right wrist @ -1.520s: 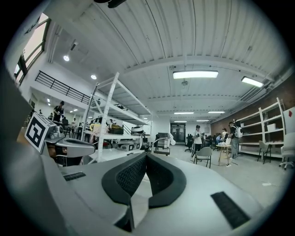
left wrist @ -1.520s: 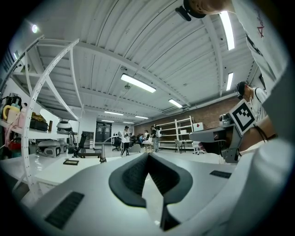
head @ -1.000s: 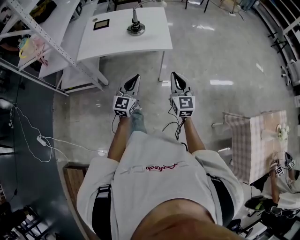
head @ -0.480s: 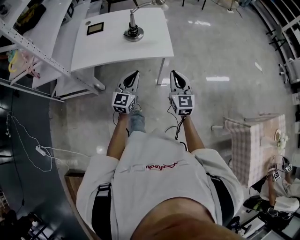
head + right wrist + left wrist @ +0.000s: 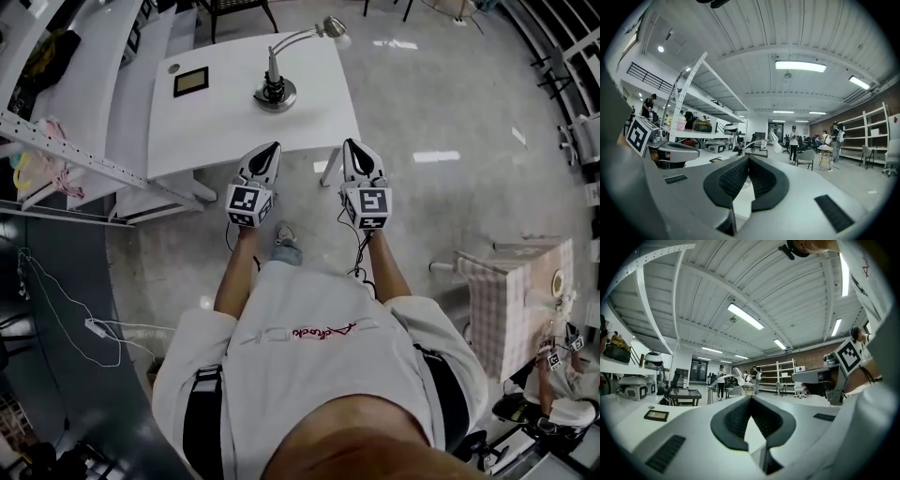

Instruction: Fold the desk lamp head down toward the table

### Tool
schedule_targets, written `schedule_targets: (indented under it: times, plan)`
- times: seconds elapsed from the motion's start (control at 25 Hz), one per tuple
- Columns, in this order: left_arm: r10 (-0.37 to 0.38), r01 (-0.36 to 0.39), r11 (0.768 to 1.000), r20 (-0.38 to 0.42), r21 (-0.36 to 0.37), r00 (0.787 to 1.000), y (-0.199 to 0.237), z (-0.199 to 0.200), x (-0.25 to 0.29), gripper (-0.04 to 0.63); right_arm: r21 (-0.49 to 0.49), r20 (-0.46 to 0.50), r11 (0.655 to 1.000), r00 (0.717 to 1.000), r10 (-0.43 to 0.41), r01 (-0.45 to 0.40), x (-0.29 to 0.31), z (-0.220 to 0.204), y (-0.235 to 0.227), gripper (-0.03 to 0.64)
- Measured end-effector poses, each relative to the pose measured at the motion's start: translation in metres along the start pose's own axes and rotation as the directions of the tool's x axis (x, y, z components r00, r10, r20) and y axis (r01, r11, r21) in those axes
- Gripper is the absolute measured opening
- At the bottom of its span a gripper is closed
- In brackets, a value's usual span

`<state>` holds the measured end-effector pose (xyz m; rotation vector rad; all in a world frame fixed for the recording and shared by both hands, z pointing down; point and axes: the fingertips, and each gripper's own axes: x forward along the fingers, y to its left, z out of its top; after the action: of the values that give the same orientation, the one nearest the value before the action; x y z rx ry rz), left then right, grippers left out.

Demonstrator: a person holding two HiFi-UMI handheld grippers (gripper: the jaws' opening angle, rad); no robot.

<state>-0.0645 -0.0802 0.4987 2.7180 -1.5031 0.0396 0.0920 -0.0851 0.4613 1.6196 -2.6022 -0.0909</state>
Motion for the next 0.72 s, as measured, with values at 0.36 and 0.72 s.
schedule_targets:
  times: [0.36, 0.72]
  plan:
    - [-0.059, 0.059, 0.998, -0.005, 0.021, 0.998, 0.082, 0.012, 0.052, 0.026, -0.004, 0.029, 0.999, 0.998, -0.048, 0.048, 0.087, 0.021, 0.004, 0.012]
    - [-0.100, 0.100, 0.995, -0.025, 0.009, 0.995, 0.097, 0.002, 0.078, 0.026, 0.003, -0.021, 0.995, 0.995, -0.102, 0.102, 0.101, 0.000, -0.011, 0.012]
